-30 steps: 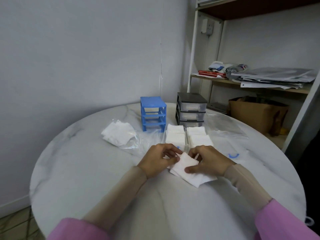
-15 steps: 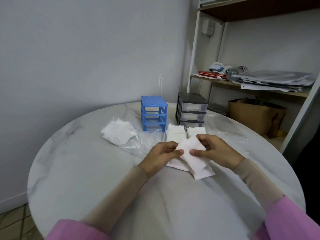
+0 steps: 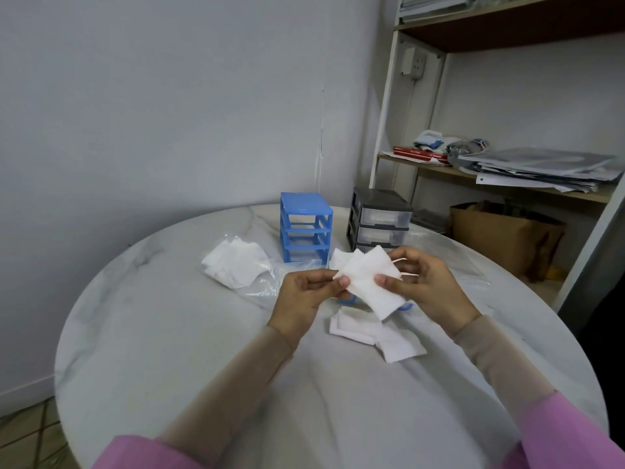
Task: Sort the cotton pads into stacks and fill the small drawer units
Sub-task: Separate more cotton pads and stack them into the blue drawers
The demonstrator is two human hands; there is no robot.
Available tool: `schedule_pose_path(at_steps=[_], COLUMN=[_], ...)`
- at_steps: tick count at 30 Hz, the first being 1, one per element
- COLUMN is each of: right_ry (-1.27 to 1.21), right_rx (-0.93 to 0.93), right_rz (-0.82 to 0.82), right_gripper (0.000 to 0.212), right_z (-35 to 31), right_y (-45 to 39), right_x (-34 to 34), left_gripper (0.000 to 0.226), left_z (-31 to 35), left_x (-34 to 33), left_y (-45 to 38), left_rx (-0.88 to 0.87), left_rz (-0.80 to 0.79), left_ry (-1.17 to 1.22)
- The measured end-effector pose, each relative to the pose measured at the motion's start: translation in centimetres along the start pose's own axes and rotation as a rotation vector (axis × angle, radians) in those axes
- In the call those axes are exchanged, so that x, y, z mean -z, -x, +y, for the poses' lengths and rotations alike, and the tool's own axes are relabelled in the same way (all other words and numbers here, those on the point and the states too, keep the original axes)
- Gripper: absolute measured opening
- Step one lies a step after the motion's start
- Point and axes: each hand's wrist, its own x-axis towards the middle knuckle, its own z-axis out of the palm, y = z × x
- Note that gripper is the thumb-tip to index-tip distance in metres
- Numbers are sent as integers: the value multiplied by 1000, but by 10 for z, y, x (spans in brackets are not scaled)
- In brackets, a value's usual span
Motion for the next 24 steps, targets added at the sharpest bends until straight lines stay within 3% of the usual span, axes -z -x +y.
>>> schedule_pose_path(at_steps=[3,6,11,17,24], right_ry=[-46,-104,-117,-126,95], right_rx=[-1,-17,-95,-118,-61], right_rz=[15,38,75,-163,-194], right_gripper=[17,15,18,17,24], right_z=[-3,-6,-11,-16,-9], right_y=[0,-2,-4,0,-5], right_x=[-4,-1,2,-1,-10], left_gripper=[22,12,21,4,15], left_z=[-1,2,5,3,4], left_x=[2,3,1,1,-2], left_y=[-1,-2,-4,-1,4], left_rx=[17,58,168,179,198], left_rz=[75,116,150,104,-4], left_ry=[14,36,133,75,26])
